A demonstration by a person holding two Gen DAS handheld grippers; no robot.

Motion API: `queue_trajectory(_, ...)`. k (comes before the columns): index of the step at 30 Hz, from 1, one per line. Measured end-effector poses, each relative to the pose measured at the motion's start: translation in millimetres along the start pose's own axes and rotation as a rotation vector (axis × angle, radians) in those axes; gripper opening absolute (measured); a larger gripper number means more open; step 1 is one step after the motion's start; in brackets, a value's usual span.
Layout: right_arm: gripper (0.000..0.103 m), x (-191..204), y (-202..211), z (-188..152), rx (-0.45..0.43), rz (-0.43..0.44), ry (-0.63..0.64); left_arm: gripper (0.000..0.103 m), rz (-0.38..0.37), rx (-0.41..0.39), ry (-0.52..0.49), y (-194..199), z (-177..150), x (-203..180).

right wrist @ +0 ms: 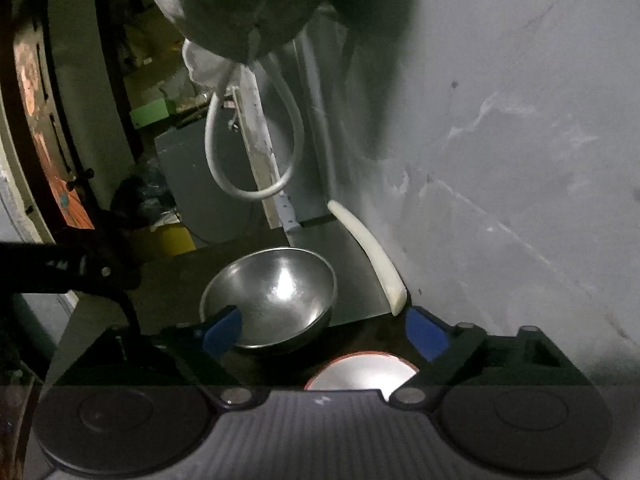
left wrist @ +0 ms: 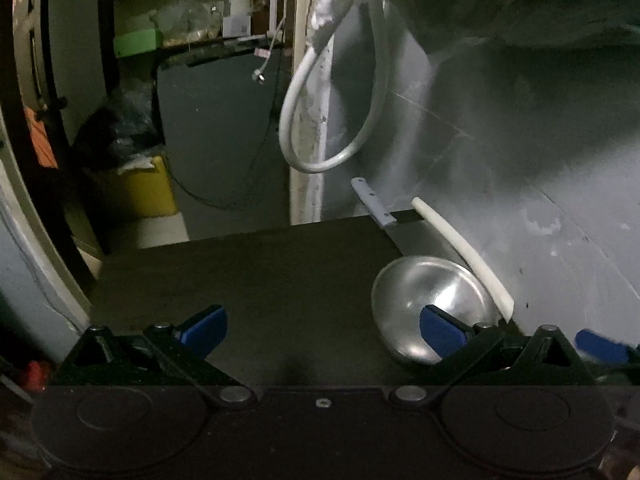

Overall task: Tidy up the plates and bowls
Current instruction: 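Grasp the small steel bowl rim with the left gripper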

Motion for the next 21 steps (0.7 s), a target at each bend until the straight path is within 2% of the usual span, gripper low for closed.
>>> queue_trajectory(6,0.080,0.7,-32.8,4.9,0.029,0.004,-0.038,0.100,-0.042,0.034,0.044,-44.9,4.8,-12.6)
queue_trajectory(13,0.066,5.7,-52.2,2.8,0.077,0.014,-0.023,0.089,-0.033,0.098,0.073,-71.1,-4.0,-10.8)
queue_trajectory(15,0.065,6.3,-56.0,0.9,0.095,0.013,-0.023,0.083,-0.032,0.118,0.075,-75.7,-5.8,-8.8)
queue_trajectory(17,0.062,6.8,-58.8,-0.5,0.104,0.008,-0.021,0.071,-0.040,0.136,0.078,-81.0,-7.0,-8.4)
queue_trajectory(18,0.059,7.2,-60.1,-1.4,0.108,0.002,-0.014,0.067,-0.046,0.140,0.077,-82.7,-7.4,-8.6)
queue_trajectory(21,0.053,7.9,-65.2,-2.9,0.120,0.000,-0.010,0.044,-0.084,0.152,0.062,-87.1,-7.7,-11.0)
Point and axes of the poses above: each gripper's, at about its wrist camera, not at the fingertips, and y roughly against the way its jaws point, x to its left, z to its top, the point moved 7 cm from there along -y, roughly the way its jaws point, and after that the axes turned 8 degrees about x, right-handed, at the moved point
